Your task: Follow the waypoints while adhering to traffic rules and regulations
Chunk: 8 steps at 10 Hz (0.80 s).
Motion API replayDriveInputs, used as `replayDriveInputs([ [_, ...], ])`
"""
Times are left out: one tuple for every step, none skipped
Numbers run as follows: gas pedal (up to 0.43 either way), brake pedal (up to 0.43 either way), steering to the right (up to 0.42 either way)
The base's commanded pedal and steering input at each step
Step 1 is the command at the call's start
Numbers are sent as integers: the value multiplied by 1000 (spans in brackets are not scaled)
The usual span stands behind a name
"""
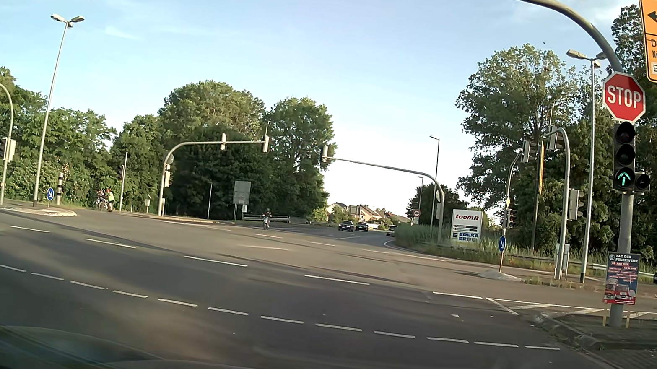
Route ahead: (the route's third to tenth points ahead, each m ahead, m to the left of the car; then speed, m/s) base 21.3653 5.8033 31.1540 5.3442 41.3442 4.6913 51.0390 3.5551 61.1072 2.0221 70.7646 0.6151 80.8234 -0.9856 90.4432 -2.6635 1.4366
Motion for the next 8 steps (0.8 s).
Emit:
replayDriveInputs([
  [287,30,6],
  [311,30,6],
  [319,24,6],
  [319,30,6],
  [319,30,6],
  [319,30,6],
  [319,24,6],
  [319,30,6],
])
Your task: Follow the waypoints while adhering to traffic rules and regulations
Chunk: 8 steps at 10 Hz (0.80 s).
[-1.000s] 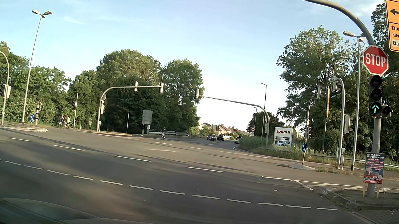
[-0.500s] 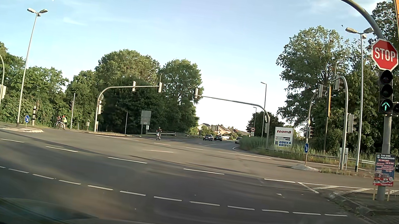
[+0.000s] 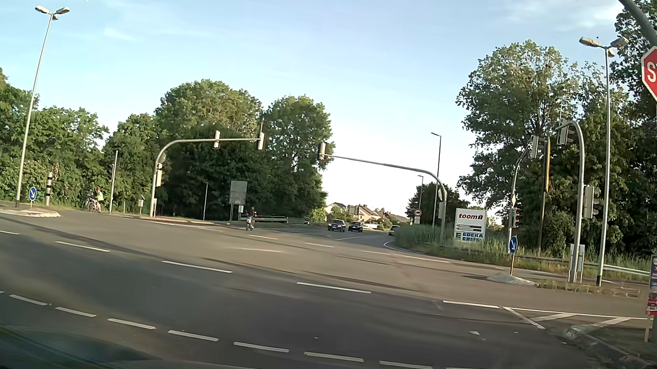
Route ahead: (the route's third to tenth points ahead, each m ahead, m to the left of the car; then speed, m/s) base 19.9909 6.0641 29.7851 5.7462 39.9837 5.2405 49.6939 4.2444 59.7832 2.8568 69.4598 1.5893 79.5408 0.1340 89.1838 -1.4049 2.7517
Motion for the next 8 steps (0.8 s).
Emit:
replayDriveInputs([
  [319,30,6],
  [319,30,6],
  [319,24,6],
  [319,30,6],
  [319,30,6],
  [319,30,6],
  [319,24,6],
  [319,30,6],
])
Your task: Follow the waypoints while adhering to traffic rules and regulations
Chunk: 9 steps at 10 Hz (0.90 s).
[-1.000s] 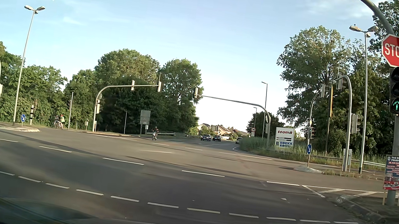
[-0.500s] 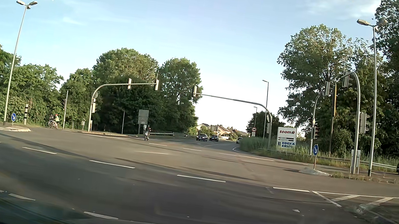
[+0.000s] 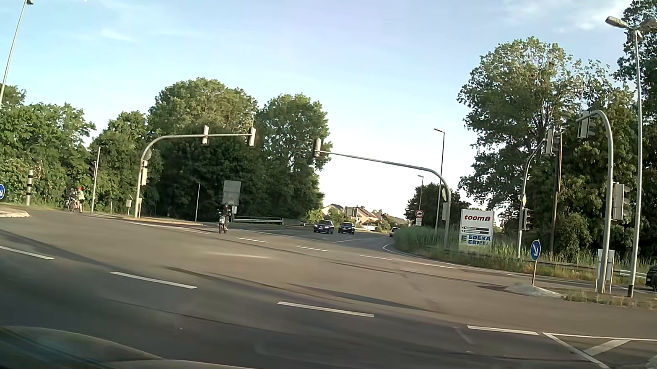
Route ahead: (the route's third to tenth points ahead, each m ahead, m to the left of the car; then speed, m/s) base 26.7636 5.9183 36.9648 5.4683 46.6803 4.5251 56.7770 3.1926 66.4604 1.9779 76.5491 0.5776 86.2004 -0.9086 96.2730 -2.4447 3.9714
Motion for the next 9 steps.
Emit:
replayDriveInputs([
  [339,30,6],
  [339,30,6],
  [339,30,6],
  [339,30,6],
  [339,30,4],
  [339,30,3],
  [339,30,1],
  [339,30,1],
  [339,30,1],
])
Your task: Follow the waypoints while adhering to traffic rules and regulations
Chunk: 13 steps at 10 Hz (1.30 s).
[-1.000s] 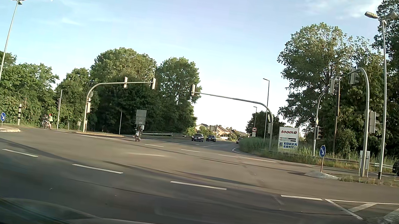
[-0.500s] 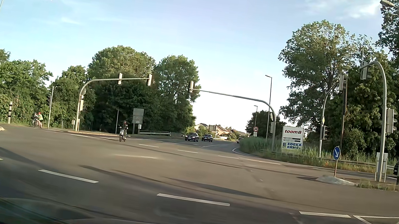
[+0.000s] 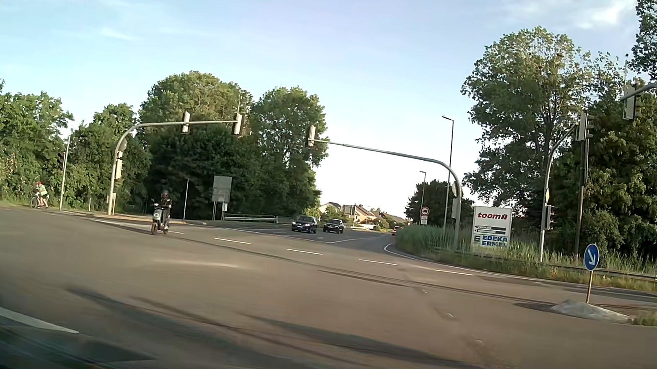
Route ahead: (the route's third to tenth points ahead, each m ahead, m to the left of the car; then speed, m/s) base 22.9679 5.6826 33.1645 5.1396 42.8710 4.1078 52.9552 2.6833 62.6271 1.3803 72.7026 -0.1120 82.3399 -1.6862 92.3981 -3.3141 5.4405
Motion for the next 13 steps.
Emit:
replayDriveInputs([
  [339,30,1],
  [331,30,1],
  [331,30,1],
  [331,30,1],
  [331,30,1],
  [331,30,1],
  [331,30,1],
  [331,30,1],
  [331,30,1],
  [331,30,0],
  [331,30,0],
  [331,30,0],
  [331,30,1],
])
